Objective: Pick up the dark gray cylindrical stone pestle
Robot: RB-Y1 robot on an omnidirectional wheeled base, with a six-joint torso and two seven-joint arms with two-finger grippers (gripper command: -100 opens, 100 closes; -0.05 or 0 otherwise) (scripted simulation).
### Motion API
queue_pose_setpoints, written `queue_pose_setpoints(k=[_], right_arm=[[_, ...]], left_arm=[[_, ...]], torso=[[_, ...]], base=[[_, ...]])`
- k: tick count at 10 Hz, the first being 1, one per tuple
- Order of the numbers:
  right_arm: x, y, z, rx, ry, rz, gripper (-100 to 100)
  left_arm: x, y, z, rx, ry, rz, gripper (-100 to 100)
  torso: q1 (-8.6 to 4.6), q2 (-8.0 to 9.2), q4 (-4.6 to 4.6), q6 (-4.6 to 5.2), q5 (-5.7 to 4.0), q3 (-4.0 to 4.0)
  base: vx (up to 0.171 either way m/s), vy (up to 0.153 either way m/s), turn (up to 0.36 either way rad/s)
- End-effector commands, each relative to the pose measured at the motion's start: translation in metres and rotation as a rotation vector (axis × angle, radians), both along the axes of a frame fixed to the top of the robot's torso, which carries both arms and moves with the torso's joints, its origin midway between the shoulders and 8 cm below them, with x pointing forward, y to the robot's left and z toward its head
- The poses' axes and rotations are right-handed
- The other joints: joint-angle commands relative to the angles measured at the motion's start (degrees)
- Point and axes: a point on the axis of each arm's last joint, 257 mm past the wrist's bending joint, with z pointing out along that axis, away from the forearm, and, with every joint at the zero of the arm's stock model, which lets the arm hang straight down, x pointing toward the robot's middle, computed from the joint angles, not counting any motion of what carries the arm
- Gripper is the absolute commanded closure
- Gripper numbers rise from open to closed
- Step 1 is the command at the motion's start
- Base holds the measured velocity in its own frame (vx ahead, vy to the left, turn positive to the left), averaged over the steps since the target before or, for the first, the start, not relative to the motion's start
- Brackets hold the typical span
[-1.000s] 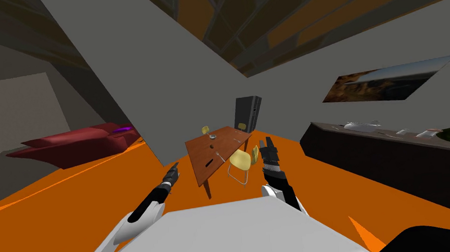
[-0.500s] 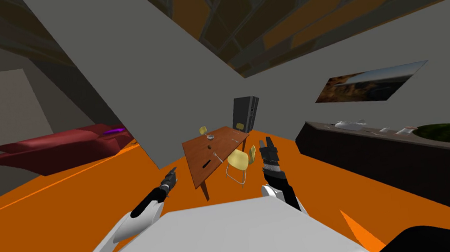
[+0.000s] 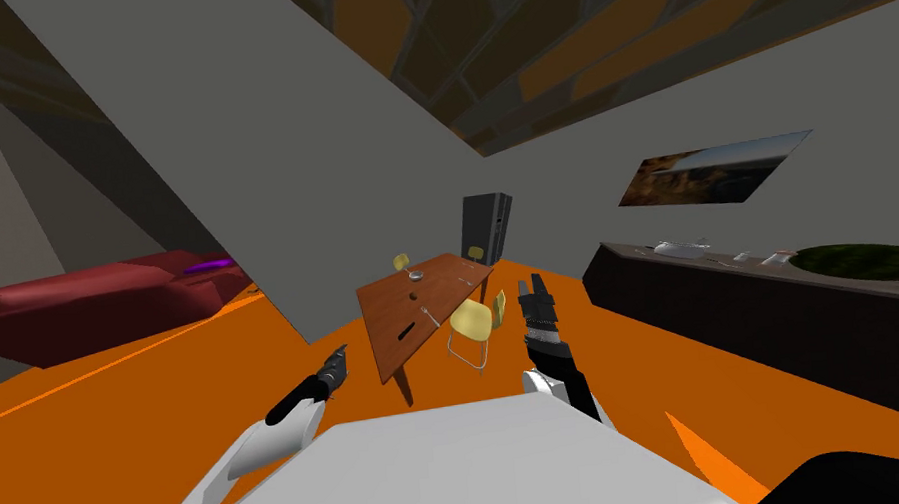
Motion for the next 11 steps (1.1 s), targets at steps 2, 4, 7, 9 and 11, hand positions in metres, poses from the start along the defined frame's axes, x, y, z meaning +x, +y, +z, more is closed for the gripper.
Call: queue_pose_setpoints(k=[2,4,7,9,11], right_arm=[[0.0,0.0,0.0,0.0,0.0,0.0,0],[0.0,0.0,0.0,0.0,0.0,0.0,0],[0.0,0.0,0.0,0.0,0.0,0.0,0],[0.0,0.0,0.0,0.0,0.0,0.0,0],[0.0,0.0,0.0,0.0,0.0,0.0,0]], left_arm=[[-0.008,0.008,-0.021,-0.052,0.069,0.059,-100],[-0.016,0.013,-0.035,-0.09,0.122,0.101,-100],[-0.025,0.018,-0.055,-0.163,0.19,0.176,-100],[-0.03,0.018,-0.065,-0.203,0.228,0.214,-100],[-0.033,0.017,-0.073,-0.243,0.262,0.249,-100]], torso=[[0.02,0.0,0.0,-0.01,0.0,0.0],[0.02,-0.02,-0.01,-0.02,0.0,-0.01],[-0.09,-0.08,-0.02,-0.02,-0.03,-0.05],[0.03,-0.09,-0.03,-0.02,-0.01,-0.06],[0.01,-0.03,-0.01,-0.02,-0.01,-0.02]], base=[[0.03,-0.045,-0.052],[0.038,-0.055,-0.044],[0.058,-0.074,-0.05],[0.044,-0.039,-0.033],[0.043,-0.055,-0.035]])
